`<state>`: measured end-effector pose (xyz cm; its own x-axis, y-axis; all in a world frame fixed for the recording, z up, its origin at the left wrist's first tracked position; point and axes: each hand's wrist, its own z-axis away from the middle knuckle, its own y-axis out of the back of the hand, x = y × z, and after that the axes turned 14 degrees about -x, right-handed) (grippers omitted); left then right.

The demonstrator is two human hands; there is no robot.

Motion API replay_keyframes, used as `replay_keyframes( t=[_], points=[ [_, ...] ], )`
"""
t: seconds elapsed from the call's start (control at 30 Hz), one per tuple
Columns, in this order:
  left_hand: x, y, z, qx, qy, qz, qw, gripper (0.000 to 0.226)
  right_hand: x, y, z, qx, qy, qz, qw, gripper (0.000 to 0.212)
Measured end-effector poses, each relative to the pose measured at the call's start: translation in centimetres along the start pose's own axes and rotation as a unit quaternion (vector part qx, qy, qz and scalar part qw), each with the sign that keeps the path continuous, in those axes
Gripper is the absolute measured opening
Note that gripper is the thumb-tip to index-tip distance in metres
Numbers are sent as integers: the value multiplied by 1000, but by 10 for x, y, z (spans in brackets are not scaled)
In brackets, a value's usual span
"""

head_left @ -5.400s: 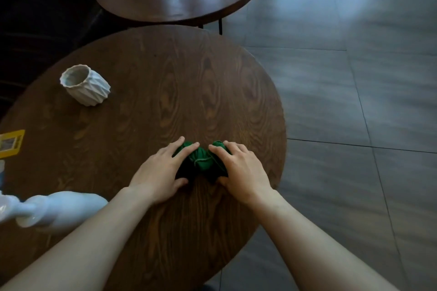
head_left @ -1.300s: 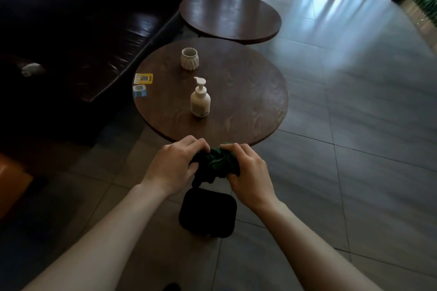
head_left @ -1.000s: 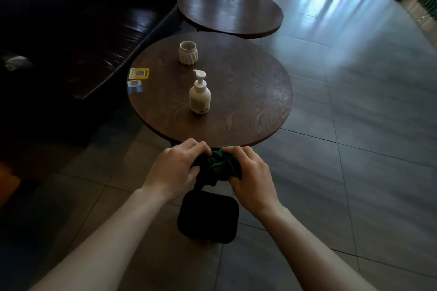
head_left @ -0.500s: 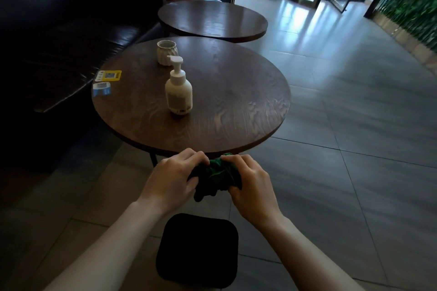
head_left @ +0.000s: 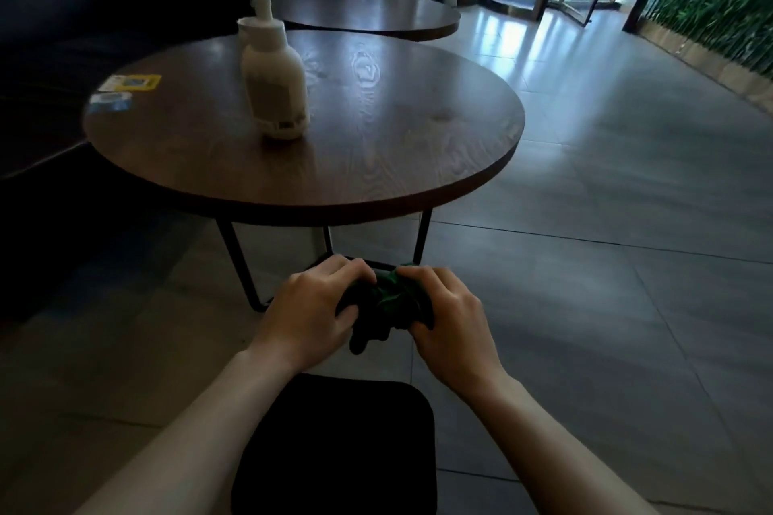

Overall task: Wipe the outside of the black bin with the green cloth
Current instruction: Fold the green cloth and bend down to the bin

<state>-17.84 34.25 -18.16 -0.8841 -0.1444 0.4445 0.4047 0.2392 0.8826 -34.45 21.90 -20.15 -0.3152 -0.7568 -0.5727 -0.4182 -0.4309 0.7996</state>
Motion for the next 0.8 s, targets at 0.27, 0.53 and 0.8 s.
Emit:
replay_keyframes(
  t=[0.27, 0.53, 0.8],
  points=[
    [-18, -43, 13, 70, 5, 24, 997, 41, 21, -45, 11, -20, 43, -18, 999, 71],
    [-6, -38, 12, 100, 18, 123, 987, 36, 12, -51, 8, 24, 67, -84, 994, 78],
    [-8, -29, 56, -26, -59, 147, 987, 64, 24, -45, 28, 134, 52, -115, 983, 61]
  ],
)
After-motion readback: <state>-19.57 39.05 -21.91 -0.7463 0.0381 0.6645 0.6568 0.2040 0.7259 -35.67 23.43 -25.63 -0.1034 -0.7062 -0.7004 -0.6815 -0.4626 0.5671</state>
